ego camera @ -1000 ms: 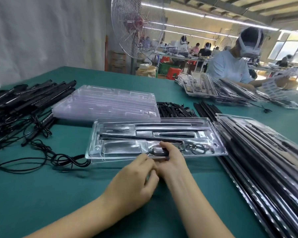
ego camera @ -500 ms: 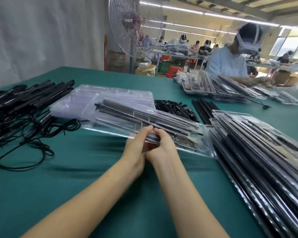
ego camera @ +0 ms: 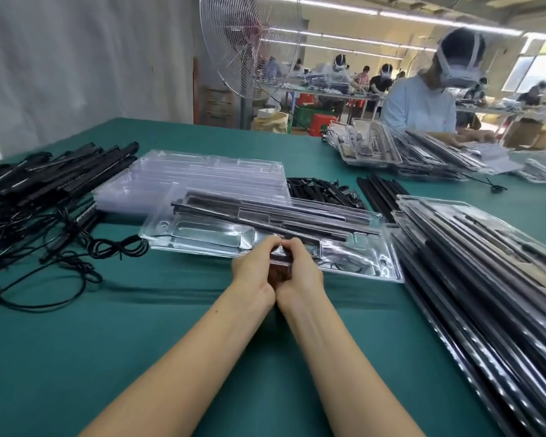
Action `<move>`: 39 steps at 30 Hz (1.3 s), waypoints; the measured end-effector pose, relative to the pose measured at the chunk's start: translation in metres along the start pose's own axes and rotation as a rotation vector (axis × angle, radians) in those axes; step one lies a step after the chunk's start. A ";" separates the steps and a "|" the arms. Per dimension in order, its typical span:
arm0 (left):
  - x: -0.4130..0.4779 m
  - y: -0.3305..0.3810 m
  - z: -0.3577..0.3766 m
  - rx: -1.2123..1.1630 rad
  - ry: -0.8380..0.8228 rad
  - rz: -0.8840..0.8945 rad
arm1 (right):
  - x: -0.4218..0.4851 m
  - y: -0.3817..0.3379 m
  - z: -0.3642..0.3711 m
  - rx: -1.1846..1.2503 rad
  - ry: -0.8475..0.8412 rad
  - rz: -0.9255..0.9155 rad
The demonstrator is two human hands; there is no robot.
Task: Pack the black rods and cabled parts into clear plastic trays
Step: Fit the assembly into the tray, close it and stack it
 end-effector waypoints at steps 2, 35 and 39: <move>0.000 -0.001 0.000 -0.040 -0.001 -0.011 | 0.001 0.001 0.001 0.002 -0.019 0.022; 0.017 -0.002 -0.003 -0.060 -0.115 0.081 | 0.016 0.016 0.004 0.063 -0.071 0.102; 0.015 -0.003 -0.002 -0.096 -0.170 0.114 | 0.010 0.010 0.005 0.072 -0.084 0.108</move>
Point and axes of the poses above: each hand's wrist, its own x-axis towards the middle knuckle, its own z-axis out of the palm, y = z × x, the point moved 7 cm from there along x, towards the middle knuckle, and after that the axes turned 13 degrees about x, right-handed, at the moved point
